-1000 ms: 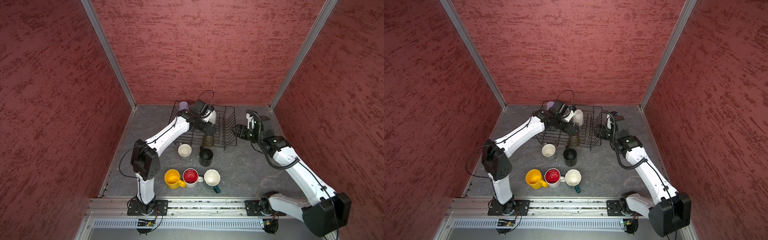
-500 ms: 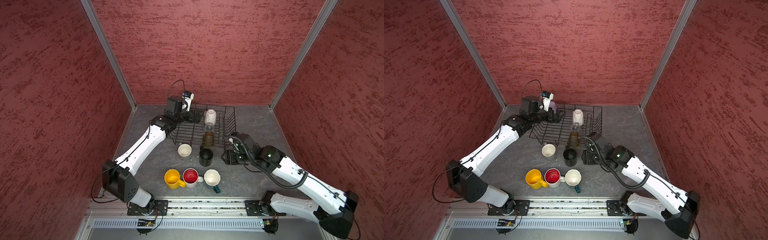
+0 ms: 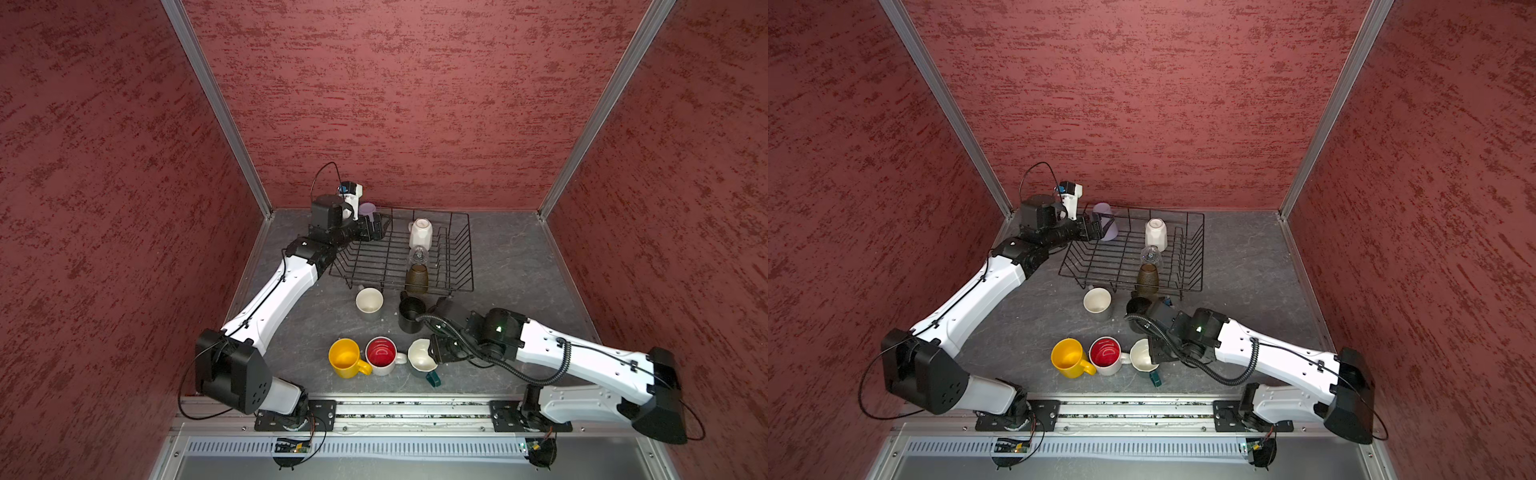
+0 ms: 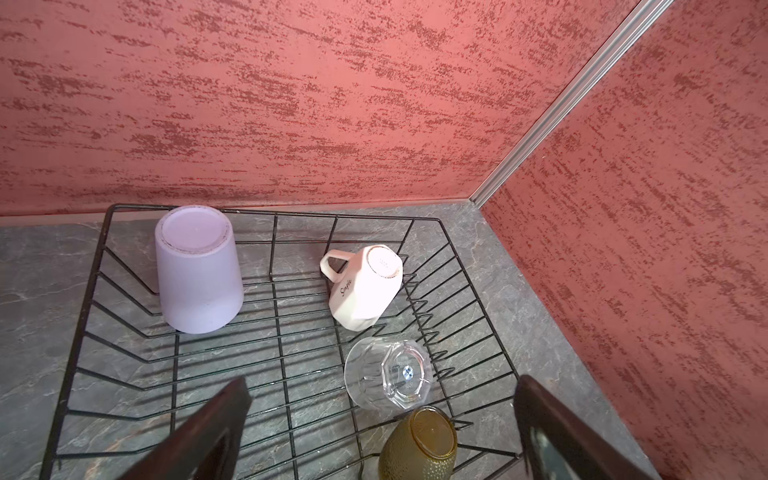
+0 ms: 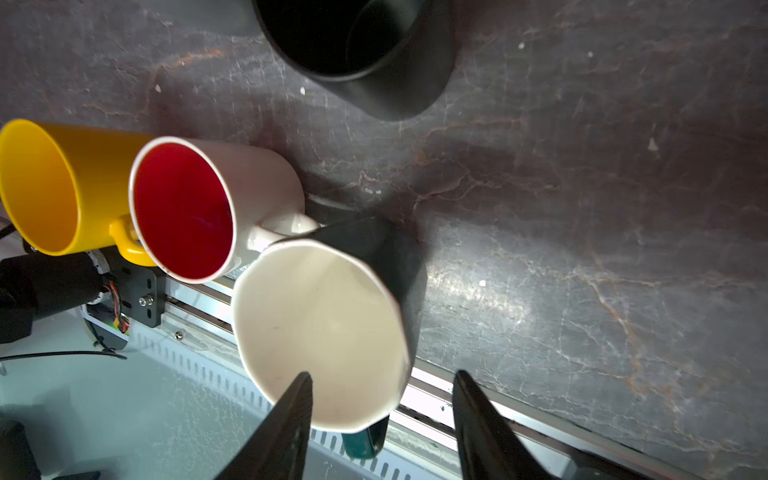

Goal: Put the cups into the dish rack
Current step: 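Grasp the teal mug by its rim with the right gripper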

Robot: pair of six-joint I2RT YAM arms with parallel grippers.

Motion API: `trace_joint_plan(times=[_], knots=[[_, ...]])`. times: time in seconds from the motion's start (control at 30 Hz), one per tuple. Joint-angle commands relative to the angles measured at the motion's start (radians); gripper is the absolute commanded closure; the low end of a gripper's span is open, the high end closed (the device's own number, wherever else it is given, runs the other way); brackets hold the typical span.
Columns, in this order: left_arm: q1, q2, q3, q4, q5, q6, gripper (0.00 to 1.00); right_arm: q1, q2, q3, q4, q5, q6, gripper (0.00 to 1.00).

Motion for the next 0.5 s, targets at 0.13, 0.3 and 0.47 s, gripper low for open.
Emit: trace_joint_plan(times=[0.13,0.3,0.47], knots=[[0.036,-0.046,-0.039,0.057,0.048,-0.047,0.00,0.039,0.069,-0.042,0.055,0.020,0.116,0.50],[0.055,-0.055,-0.057,0.067,0.066,-0.059,0.00,0.040,0.136,-0.031,0.055,0.059,0.116,0.55],[0.072,-0.071,-0.087,0.096,0.083,-0.078,0.00,0.041,0.184,-0.021,0.065,0.081,0.115,0.60]])
